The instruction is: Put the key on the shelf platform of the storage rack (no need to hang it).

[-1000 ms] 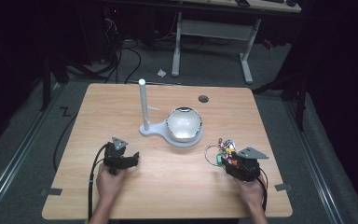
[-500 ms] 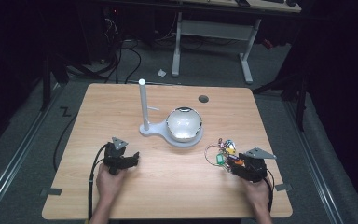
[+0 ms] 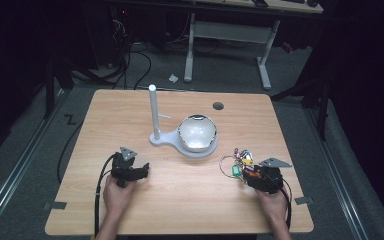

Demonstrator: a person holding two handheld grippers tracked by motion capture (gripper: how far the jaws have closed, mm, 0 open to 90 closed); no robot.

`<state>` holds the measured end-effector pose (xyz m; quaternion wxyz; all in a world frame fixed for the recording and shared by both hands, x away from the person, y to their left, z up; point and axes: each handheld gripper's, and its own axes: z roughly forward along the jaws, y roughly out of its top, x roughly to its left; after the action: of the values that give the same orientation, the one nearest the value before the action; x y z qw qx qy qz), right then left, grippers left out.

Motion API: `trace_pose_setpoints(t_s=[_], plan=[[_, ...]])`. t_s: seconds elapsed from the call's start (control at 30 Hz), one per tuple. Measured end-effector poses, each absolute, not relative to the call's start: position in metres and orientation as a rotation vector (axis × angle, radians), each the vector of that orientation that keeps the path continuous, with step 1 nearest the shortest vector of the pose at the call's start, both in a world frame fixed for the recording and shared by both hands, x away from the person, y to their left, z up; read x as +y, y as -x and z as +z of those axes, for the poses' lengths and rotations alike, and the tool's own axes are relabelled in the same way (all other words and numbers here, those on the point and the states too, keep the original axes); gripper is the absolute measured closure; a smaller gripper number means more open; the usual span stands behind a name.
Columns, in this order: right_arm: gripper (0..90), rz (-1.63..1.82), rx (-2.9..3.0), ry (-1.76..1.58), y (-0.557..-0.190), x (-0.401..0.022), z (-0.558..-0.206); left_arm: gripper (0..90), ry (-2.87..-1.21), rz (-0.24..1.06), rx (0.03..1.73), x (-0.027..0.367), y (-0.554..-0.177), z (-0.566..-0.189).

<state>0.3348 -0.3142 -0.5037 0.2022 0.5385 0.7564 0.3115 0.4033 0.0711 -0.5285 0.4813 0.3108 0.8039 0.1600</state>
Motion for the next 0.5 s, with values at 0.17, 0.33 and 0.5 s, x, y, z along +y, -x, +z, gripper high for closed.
trace_pose_setpoints(t_s=[0.17, 0.33, 0.5], plan=[[42.6, 0.830, 2.131, -1.484, -0.3386, -0.3096, -0.5083, 22.2, -0.757, 0.389, 1.961, 0.0710, -0.4033, -0.5285], [48.4, 0.762, 2.119, -1.443, -0.3394, -0.3065, -0.5105, 22.1, -0.758, 0.389, 1.960, 0.0711, -0.4033, -0.5285], [51.1, 0.733, 2.123, -1.411, -0.3393, -0.3047, -0.5110, 22.2, -0.758, 0.390, 1.960, 0.0711, -0.4033, -0.5285]])
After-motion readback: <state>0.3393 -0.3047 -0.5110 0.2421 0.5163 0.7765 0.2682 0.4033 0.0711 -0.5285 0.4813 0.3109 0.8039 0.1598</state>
